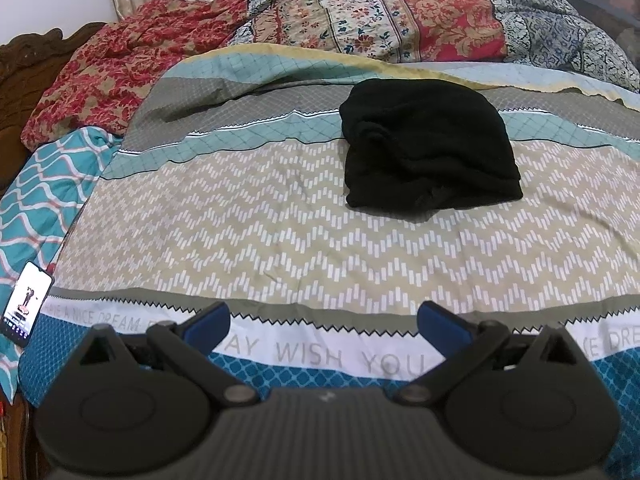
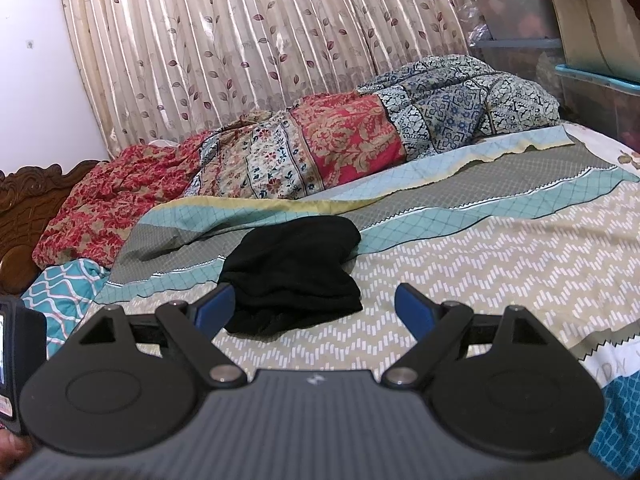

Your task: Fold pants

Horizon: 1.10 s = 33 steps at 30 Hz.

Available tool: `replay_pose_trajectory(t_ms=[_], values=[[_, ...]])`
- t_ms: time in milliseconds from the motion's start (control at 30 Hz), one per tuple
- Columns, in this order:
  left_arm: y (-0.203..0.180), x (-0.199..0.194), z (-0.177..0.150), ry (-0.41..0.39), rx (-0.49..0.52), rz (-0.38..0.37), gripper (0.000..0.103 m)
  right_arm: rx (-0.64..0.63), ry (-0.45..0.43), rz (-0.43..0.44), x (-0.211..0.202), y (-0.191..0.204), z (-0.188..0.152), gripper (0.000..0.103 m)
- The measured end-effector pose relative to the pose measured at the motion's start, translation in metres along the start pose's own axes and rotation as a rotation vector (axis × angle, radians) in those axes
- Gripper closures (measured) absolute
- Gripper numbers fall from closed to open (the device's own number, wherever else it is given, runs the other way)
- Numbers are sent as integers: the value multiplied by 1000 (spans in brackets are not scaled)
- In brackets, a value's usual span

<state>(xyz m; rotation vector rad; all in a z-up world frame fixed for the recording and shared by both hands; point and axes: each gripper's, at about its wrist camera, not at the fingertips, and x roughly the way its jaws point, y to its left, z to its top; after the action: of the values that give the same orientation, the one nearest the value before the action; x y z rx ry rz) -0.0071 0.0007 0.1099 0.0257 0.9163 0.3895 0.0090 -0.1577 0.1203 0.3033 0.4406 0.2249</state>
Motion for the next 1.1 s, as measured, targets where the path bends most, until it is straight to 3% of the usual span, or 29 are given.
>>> replay_pose_trajectory(t_ms=[1100], values=[[-8, 15, -2, 41, 3, 14, 0, 32, 25, -11, 5, -7, -5, 14]])
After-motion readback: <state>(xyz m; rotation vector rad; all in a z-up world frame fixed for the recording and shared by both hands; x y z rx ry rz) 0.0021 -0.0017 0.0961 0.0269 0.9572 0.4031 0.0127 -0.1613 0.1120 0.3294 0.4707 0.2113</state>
